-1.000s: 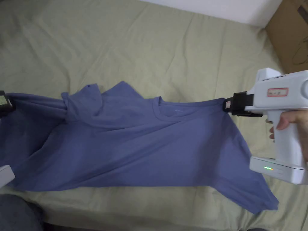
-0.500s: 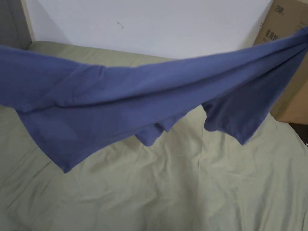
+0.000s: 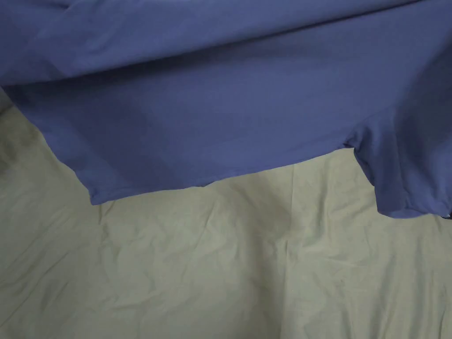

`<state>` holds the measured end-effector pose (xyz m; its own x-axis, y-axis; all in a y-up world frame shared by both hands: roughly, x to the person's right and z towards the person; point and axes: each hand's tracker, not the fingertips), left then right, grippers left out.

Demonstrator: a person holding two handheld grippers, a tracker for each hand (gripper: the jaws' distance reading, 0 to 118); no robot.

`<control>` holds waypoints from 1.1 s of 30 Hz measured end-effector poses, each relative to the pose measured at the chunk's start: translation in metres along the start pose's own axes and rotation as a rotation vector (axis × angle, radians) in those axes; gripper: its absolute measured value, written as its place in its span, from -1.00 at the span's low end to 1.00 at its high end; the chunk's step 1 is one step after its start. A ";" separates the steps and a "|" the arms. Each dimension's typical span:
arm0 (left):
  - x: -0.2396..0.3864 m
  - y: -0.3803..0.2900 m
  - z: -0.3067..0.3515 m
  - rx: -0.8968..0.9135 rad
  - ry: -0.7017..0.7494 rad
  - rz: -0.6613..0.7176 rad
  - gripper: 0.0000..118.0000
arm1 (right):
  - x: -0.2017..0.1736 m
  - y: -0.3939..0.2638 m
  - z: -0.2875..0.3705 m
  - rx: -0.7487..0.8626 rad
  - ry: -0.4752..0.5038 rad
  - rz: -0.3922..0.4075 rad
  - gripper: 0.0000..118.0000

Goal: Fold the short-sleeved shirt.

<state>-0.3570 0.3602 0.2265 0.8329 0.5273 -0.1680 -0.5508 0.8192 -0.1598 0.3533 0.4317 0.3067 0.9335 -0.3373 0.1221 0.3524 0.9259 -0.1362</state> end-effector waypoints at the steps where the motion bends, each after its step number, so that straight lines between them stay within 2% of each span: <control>1: 0.009 0.002 -0.007 -0.010 0.013 -0.040 -1.00 | -0.006 0.002 -0.006 -0.004 -0.022 0.018 -0.98; 5: 0.037 0.010 -0.043 -0.024 0.046 -0.133 -1.00 | -0.013 0.015 -0.040 -0.022 -0.080 0.058 -0.98; 9: 0.074 0.009 -0.093 -0.058 0.125 -0.222 -1.00 | -0.017 0.027 -0.092 -0.044 -0.177 0.141 -0.98; 20: 0.146 -0.009 -0.244 -0.047 0.242 -0.340 -1.00 | -0.029 0.012 -0.246 -0.040 -0.325 0.200 -0.98; 27: 0.134 -0.048 -0.313 -0.074 0.298 -0.366 -1.00 | -0.013 -0.046 -0.317 -0.071 -0.367 0.203 -0.98; 30: 0.111 -0.080 -0.326 -0.161 0.315 -0.346 -1.00 | 0.004 -0.082 -0.333 -0.145 -0.364 0.184 -0.98; 33: 0.082 -0.114 -0.325 -0.248 0.318 -0.343 -1.00 | 0.025 -0.124 -0.336 -0.233 -0.362 0.201 -0.98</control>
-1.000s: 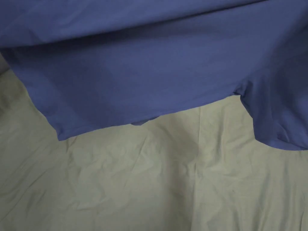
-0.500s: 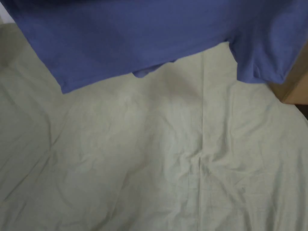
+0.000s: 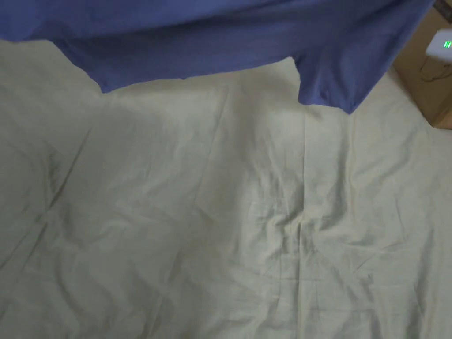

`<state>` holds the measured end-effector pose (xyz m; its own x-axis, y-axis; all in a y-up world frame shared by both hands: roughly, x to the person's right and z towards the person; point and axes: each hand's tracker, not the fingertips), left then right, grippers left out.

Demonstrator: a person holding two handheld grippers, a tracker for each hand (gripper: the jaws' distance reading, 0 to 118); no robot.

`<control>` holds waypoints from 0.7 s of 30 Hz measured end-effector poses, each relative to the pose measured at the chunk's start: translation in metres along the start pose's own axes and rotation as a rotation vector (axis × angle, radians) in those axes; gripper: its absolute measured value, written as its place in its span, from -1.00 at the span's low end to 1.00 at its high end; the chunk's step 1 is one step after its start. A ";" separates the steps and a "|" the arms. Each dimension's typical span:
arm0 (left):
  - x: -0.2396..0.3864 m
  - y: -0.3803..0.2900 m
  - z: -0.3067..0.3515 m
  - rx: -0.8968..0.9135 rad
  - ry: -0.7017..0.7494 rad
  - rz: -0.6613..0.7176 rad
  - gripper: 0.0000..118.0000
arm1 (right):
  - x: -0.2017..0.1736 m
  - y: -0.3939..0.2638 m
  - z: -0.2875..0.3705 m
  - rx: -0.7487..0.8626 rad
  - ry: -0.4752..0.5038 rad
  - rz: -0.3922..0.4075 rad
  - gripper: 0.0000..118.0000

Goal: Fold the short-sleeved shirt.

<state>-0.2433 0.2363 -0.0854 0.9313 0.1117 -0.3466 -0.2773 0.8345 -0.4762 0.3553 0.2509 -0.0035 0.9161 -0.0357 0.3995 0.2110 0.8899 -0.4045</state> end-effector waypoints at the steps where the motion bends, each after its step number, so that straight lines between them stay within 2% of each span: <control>1: -0.007 -0.012 -0.002 -0.018 -0.009 -0.014 -1.00 | 0.003 -0.015 -0.002 -0.017 0.003 0.010 -0.98; 4: -0.033 -0.060 0.003 -0.076 -0.045 -0.011 -1.00 | 0.019 -0.067 -0.002 -0.101 0.012 0.025 -0.98; 7: -0.069 -0.114 0.022 -0.142 -0.087 0.036 -1.00 | 0.044 -0.126 0.011 -0.175 0.031 -0.005 -0.98; 13: -0.148 -0.228 0.073 -0.290 -0.082 0.112 -1.00 | 0.093 -0.240 0.066 -0.306 0.045 0.021 -0.98; 18: -0.194 -0.302 0.116 -0.363 -0.061 0.160 -1.00 | 0.128 -0.312 0.123 -0.383 0.078 -0.063 -0.98; 21: -0.212 -0.327 0.144 -0.370 -0.027 0.130 -1.00 | 0.141 -0.343 0.160 -0.399 0.074 -0.070 -0.98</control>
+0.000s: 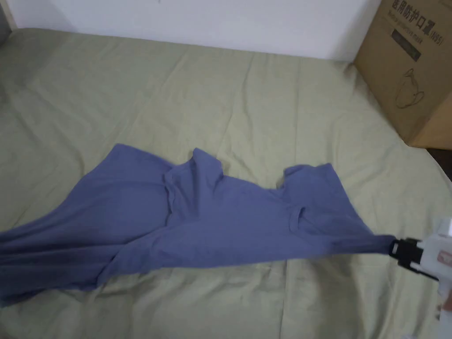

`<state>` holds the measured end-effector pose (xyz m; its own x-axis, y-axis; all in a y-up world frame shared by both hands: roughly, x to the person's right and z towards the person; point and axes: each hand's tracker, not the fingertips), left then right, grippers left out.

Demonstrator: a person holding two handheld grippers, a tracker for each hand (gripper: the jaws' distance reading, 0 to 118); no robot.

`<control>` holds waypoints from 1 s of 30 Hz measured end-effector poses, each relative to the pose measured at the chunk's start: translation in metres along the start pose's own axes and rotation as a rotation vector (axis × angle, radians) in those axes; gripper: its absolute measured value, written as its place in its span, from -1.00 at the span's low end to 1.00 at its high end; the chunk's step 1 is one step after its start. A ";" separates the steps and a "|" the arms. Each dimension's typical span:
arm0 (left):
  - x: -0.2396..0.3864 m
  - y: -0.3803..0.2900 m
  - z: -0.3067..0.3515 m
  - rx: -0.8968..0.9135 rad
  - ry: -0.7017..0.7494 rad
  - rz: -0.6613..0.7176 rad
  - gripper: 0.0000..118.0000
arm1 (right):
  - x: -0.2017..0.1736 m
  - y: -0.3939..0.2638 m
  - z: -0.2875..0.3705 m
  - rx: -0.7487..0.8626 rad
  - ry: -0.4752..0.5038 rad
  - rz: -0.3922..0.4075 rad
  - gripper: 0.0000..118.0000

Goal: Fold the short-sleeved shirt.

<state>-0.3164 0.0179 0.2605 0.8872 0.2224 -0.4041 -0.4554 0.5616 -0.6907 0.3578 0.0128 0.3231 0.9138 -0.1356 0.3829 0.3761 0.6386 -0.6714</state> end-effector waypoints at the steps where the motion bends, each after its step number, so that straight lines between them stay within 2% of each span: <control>1: -0.006 -0.007 0.004 -0.004 0.007 -0.004 -1.00 | 0.005 -0.010 0.005 -0.014 0.005 -0.008 -0.98; 3: -0.020 -0.020 0.013 -0.015 0.010 -0.001 -1.00 | 0.015 -0.031 0.018 -0.036 0.025 -0.043 -0.98; 9: -0.036 -0.034 0.025 -0.052 -0.024 0.091 -1.00 | 0.025 -0.057 0.037 -0.071 0.050 -0.037 -0.98; 10: -0.038 -0.034 0.027 -0.041 -0.018 0.116 -0.88 | 0.026 -0.056 0.038 -0.076 0.057 -0.039 -0.97; 11: -0.039 -0.032 0.028 -0.033 -0.010 0.124 -0.61 | 0.026 -0.054 0.039 -0.083 0.065 -0.039 -0.88; 12: -0.039 -0.030 0.029 -0.020 0.009 0.116 -0.25 | 0.025 -0.052 0.043 -0.074 0.055 -0.028 -0.65; 13: -0.040 -0.026 0.032 -0.003 0.023 0.104 0.21 | 0.025 -0.049 0.048 -0.050 0.036 -0.001 -0.17; 14: -0.041 -0.022 0.037 0.020 0.036 0.092 0.70 | 0.025 -0.043 0.053 -0.047 0.015 0.025 0.55; 15: -0.041 -0.017 0.044 0.059 0.042 0.083 0.92 | 0.024 -0.037 0.058 -0.037 -0.006 0.051 0.83; 16: -0.036 -0.014 0.052 0.110 0.038 0.078 1.00 | 0.022 -0.032 0.066 -0.005 -0.003 0.064 0.87; 20: -0.007 0.004 0.090 0.341 -0.041 -0.040 0.99 | 0.002 -0.003 0.105 0.181 -0.010 0.137 0.86; 24: 0.044 0.003 0.124 0.537 -0.109 -0.254 1.00 | -0.037 0.010 0.143 0.387 0.028 0.217 0.87; 30: 0.092 -0.022 0.141 0.653 -0.215 -0.430 0.99 | -0.083 -0.004 0.167 0.562 0.139 0.228 0.93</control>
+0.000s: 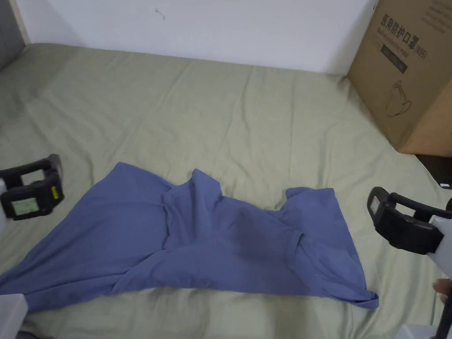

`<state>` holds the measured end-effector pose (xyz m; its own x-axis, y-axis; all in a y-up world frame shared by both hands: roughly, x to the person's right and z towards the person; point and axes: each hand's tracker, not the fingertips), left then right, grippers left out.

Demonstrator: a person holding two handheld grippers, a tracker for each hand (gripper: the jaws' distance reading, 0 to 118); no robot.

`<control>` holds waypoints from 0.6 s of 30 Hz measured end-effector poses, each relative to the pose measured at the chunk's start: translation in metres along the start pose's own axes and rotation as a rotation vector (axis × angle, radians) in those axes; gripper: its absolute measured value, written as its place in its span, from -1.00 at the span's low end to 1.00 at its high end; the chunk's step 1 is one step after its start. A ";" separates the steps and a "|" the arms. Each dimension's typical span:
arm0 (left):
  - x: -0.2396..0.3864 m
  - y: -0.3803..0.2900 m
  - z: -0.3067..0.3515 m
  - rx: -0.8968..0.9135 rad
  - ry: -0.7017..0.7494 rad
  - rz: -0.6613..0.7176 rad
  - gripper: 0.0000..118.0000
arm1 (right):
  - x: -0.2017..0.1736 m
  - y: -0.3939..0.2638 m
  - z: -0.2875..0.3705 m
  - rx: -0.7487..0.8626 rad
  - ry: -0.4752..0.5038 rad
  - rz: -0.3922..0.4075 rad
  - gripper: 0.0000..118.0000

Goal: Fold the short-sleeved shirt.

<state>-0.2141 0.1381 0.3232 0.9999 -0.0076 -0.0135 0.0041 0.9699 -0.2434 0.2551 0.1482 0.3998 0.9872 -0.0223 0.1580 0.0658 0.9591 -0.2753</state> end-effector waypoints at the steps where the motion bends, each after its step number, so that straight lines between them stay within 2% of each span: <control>1: 0.005 -0.002 0.001 0.001 -0.011 -0.004 0.98 | -0.001 -0.004 0.000 0.008 0.009 -0.006 0.93; 3: 0.011 -0.009 0.003 0.004 -0.016 -0.005 0.83 | -0.010 -0.007 0.001 0.027 0.024 -0.036 0.90; 4: 0.013 -0.011 0.005 0.011 -0.028 -0.007 0.64 | -0.012 -0.008 0.002 0.035 0.031 -0.046 0.84; 5: 0.015 -0.013 0.008 0.018 -0.043 -0.008 0.20 | -0.014 -0.012 0.001 0.043 0.034 -0.052 0.67; 6: 0.017 -0.016 0.009 0.022 -0.048 -0.012 -0.08 | -0.017 -0.012 0.001 0.046 0.032 -0.051 0.51; 8: 0.022 -0.019 0.010 0.035 -0.043 -0.037 -0.40 | -0.021 -0.013 0.001 0.058 0.039 -0.040 0.28; 9: 0.024 -0.021 0.009 0.045 -0.034 -0.057 -0.83 | -0.024 -0.014 0.000 0.060 0.041 -0.024 -0.13; 10: 0.026 -0.023 0.009 0.054 -0.030 -0.061 -1.00 | -0.027 -0.015 -0.002 0.061 0.033 -0.009 -0.64; 11: 0.025 -0.023 0.008 0.058 -0.023 -0.058 -1.00 | -0.028 -0.016 -0.004 0.066 0.022 0.004 -1.00; 18: 0.020 -0.022 -0.005 0.017 -0.052 -0.002 -1.00 | -0.031 -0.017 -0.009 0.048 0.033 -0.012 -1.00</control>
<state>-0.1939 0.1156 0.3232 0.9993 0.0026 0.0371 0.0059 0.9740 -0.2264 0.2242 0.1298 0.3907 0.9907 -0.0429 0.1293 0.0718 0.9711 -0.2275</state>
